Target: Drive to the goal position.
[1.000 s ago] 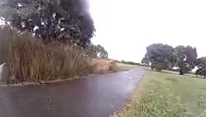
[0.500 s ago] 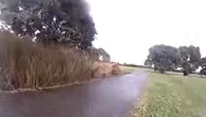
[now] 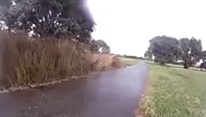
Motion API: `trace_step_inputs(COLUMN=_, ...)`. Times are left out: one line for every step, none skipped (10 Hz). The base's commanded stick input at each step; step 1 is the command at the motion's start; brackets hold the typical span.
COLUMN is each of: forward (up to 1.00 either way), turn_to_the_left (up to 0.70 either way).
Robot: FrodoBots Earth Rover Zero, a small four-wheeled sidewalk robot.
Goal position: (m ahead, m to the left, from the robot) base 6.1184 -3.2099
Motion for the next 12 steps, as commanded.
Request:
trace_step_inputs(forward=0.45, turn_to_the_left=-0.27)
trace_step_inputs(forward=0.45, turn_to_the_left=-0.27)
trace_step_inputs(forward=0.45, turn_to_the_left=-0.03)
trace_step_inputs(forward=0.45, turn_to_the_left=-0.01)
trace_step_inputs(forward=0.45, turn_to_the_left=0.00)
trace_step_inputs(forward=0.45, turn_to_the_left=0.00)
trace_step_inputs(forward=0.45, turn_to_the_left=0.00)
trace_step_inputs(forward=0.45, turn_to_the_left=0.00)
trace_step_inputs(forward=0.45, turn_to_the_left=0.00)
trace_step_inputs(forward=0.45, turn_to_the_left=0.00)
trace_step_inputs(forward=0.45, turn_to_the_left=0.00)
trace_step_inputs(forward=0.45, turn_to_the_left=-0.24)
